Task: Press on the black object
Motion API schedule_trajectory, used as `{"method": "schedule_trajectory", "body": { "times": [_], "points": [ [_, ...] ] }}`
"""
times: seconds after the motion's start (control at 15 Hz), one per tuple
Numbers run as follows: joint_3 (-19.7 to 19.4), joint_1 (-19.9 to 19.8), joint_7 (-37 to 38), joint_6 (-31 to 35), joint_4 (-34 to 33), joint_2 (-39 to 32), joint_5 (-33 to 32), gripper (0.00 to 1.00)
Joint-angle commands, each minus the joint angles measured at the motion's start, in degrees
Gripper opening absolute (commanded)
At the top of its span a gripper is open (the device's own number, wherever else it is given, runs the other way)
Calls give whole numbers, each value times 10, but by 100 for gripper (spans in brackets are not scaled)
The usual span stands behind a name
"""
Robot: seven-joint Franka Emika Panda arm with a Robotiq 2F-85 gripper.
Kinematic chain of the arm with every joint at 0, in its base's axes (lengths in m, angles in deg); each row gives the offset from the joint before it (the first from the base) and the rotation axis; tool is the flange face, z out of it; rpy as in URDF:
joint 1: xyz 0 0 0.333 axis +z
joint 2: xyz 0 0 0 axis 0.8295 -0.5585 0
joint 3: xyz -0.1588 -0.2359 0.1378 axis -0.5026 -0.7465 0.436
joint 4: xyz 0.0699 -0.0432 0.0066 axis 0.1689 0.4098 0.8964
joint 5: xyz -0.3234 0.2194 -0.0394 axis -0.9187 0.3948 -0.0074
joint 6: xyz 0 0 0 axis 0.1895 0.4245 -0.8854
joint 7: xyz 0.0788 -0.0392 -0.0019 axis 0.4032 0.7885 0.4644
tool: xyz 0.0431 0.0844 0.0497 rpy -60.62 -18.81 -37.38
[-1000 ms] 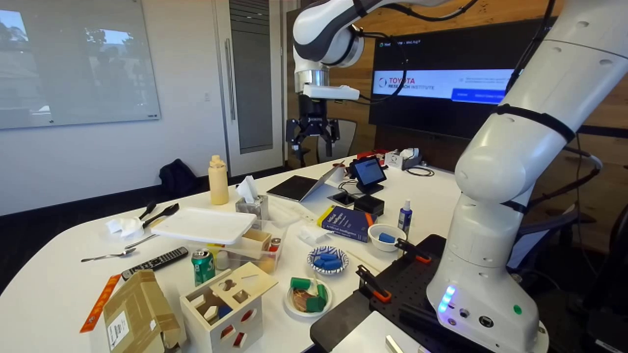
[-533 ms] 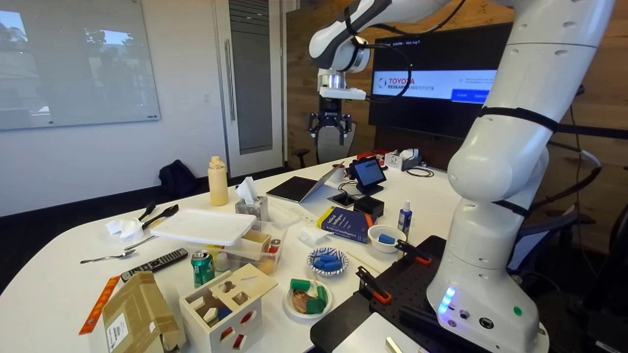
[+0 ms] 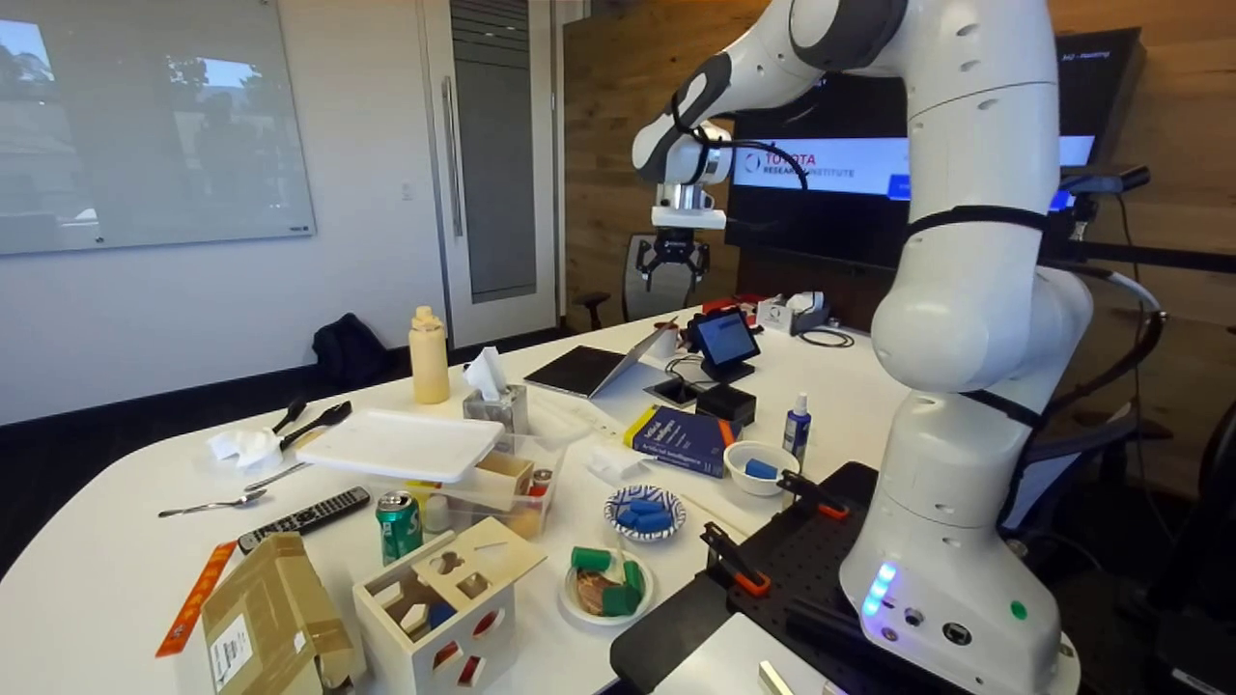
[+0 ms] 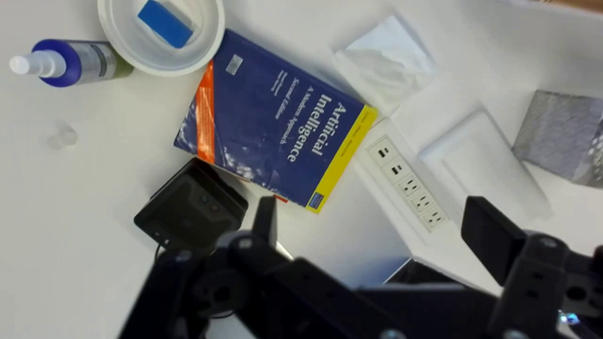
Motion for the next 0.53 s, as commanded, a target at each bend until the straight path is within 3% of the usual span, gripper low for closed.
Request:
{"method": "schedule_trajectory", "body": {
  "times": [0.0, 0.13, 0.2, 0.33, 0.47],
  "points": [
    [-19, -27, 20, 14, -89, -99, 19, 100],
    [-25, -44, 26, 24, -109, -136, 34, 96],
    [-25, -54, 27, 33, -114, -153, 46, 74],
    [-26, -70, 31, 53, -120, -180, 60, 69],
    [-28, -84, 33, 84, -120, -205, 75, 53]
  ]
}}
